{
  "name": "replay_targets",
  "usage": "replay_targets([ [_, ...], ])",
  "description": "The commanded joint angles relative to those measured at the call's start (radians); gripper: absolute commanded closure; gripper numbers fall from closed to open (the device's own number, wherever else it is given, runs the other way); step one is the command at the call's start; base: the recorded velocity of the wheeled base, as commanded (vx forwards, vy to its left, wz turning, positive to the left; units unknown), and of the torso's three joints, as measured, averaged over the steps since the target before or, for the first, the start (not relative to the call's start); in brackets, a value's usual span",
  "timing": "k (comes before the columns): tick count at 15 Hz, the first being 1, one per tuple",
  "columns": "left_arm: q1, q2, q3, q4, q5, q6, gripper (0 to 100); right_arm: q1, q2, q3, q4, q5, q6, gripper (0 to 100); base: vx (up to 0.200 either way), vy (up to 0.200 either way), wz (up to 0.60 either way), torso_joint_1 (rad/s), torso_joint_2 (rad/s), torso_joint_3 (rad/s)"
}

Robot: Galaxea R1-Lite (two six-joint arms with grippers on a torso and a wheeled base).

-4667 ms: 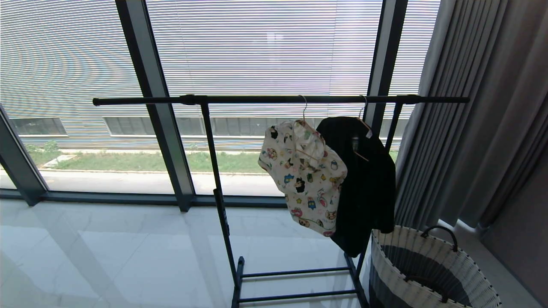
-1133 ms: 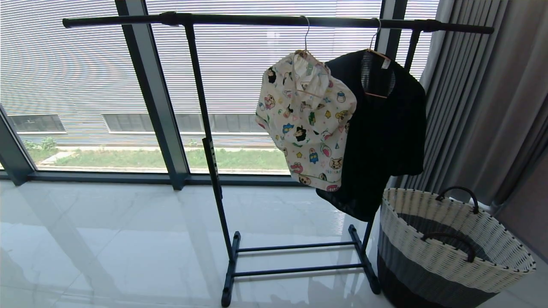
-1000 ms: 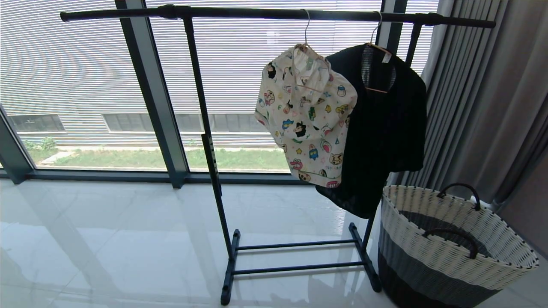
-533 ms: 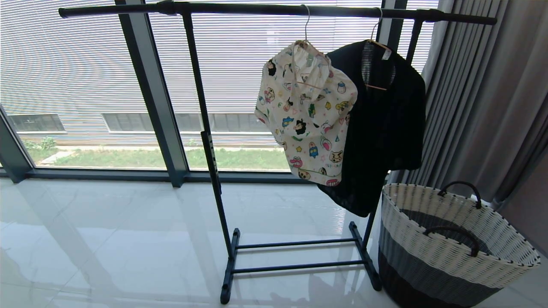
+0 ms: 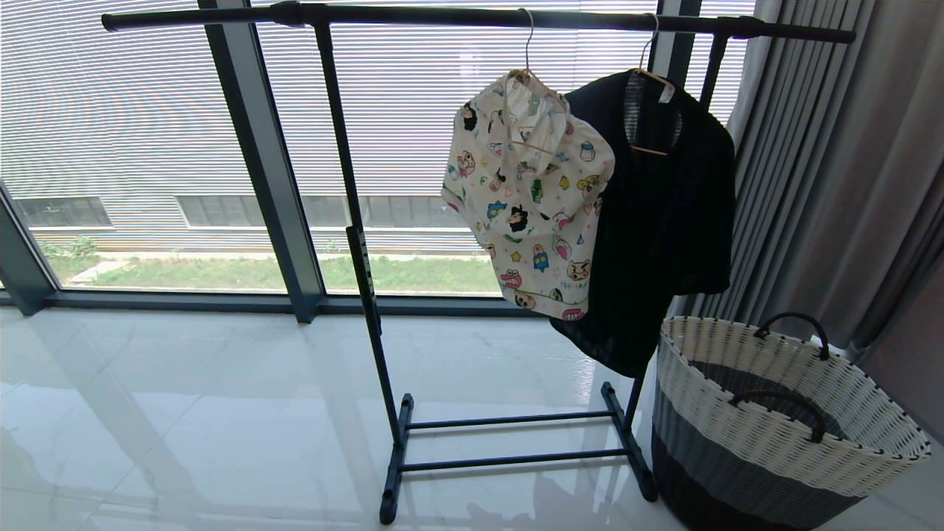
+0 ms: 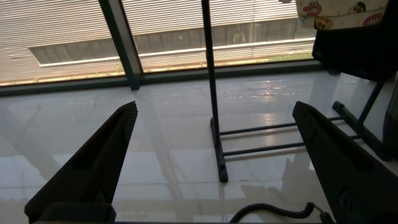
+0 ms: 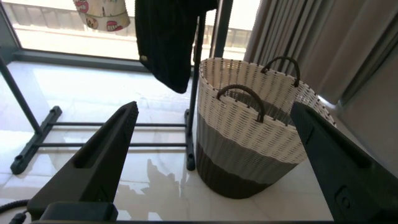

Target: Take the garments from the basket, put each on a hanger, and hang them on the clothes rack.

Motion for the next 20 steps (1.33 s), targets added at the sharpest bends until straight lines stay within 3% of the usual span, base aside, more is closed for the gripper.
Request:
replay_targets([
  [1, 0.000, 0.000, 0.000, 0.000, 0.000, 0.000, 0, 0.000, 0.000, 0.000, 0.000, 0.000, 0.000, 0, 0.000, 0.000, 0.00, 0.000, 0.00, 0.000],
  [20, 0.000, 0.000, 0.000, 0.000, 0.000, 0.000, 0, 0.000, 0.000, 0.000, 0.000, -0.001, 0.006, 0, 0.000, 0.000, 0.00, -0.016, 0.06, 0.044],
])
